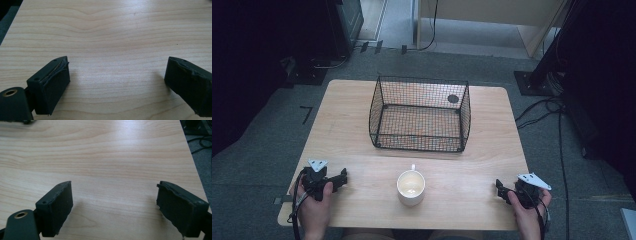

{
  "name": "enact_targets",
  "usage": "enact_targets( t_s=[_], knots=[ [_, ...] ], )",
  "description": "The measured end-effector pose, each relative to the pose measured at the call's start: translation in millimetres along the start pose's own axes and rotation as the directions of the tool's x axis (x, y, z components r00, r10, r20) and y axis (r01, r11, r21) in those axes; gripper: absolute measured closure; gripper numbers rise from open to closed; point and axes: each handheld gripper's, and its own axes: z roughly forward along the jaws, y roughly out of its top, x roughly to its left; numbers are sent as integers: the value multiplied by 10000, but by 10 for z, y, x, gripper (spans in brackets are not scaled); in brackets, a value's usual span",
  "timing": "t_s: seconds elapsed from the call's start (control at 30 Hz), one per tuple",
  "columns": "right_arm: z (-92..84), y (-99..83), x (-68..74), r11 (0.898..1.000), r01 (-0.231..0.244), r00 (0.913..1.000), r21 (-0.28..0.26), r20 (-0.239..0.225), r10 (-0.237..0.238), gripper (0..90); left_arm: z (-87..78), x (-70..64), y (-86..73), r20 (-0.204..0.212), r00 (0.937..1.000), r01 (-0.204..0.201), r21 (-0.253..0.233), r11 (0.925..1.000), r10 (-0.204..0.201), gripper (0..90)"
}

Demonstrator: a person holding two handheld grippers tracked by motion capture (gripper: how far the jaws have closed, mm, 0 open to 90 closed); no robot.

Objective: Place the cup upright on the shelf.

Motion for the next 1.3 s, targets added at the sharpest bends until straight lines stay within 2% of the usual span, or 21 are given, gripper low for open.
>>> enact_targets(
  t_s=[0.17, 0.3, 0.53, 0.8, 1.03, 1.3],
  knots=[
    [-50, 46, 41, 9998, -82, 9999, -165, -74, 81, 131, 1, 0, 0, -2, 10000, -1, -8, 10000, 1, 64],
    [-95, 100, 133, 9997, -10, 9996, -246, -287, 3, 131, 0, 0, 0, -2, 10000, -7, -1, 10000, 7, 64],
    [-185, 242, 386, 9976, 521, 9952, -452, -803, -556, 131, 0, 0, 0, 2, 10000, 5, -2, 10000, -5, 64],
    [-237, 304, 574, 9936, 969, 9893, -575, -1034, -1025, 122, 0, 0, 0, 3, 10000, 6, -3, 10000, -6, 64],
    [-284, 374, 732, 9925, 1063, 9836, -607, -1397, -1139, 2, 0, 0, 0, 3, 10000, 5, -1, 10000, -5, 64],
    [-334, 433, 882, 9899, 1190, 9743, -768, -1830, -1313, 2, 0, 0, 0, 3, 10000, 5, -2, 10000, -5, 64]
  ],
)
